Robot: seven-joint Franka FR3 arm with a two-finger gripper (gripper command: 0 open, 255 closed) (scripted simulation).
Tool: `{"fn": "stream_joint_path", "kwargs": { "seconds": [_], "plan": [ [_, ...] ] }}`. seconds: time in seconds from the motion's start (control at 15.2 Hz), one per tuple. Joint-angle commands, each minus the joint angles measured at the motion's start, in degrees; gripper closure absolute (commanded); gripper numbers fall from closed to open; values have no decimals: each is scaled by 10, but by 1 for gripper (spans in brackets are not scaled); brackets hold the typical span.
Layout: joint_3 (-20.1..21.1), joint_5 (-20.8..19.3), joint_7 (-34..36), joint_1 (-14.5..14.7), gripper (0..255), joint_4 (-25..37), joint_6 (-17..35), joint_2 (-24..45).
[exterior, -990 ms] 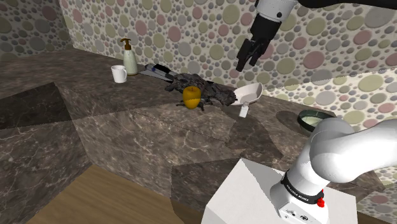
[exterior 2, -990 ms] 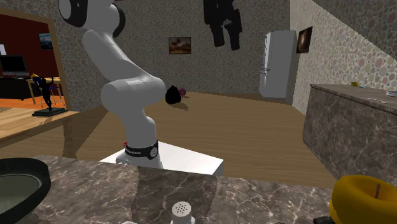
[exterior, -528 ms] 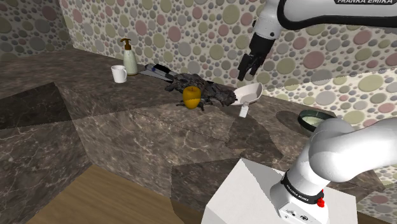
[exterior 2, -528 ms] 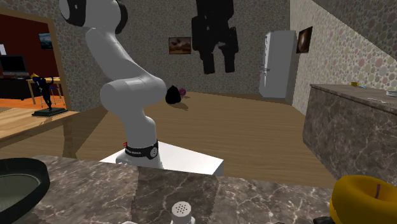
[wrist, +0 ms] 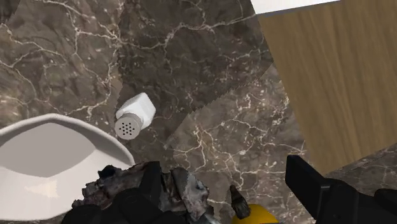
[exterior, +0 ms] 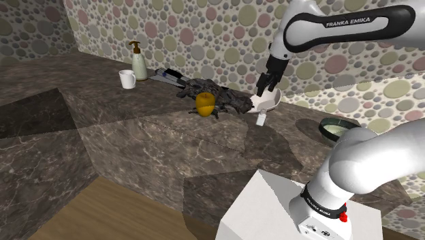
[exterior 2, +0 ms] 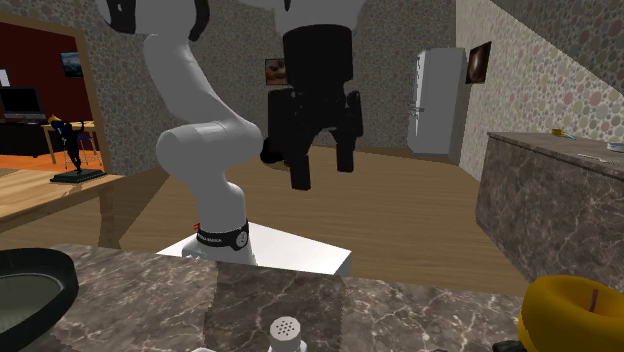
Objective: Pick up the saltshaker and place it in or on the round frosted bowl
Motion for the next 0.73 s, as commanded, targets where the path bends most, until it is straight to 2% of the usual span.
{"fn": "stream_joint_path", "kwargs": {
  "seconds": [0.0,0.53,0.66],
  "plan": [
    [-22,-6,-17,-6,0,-1,22,27],
    [-111,-8,-94,-23,0,9,108,154],
    [-121,-5,-104,-23,0,8,125,173]
  ]
}}
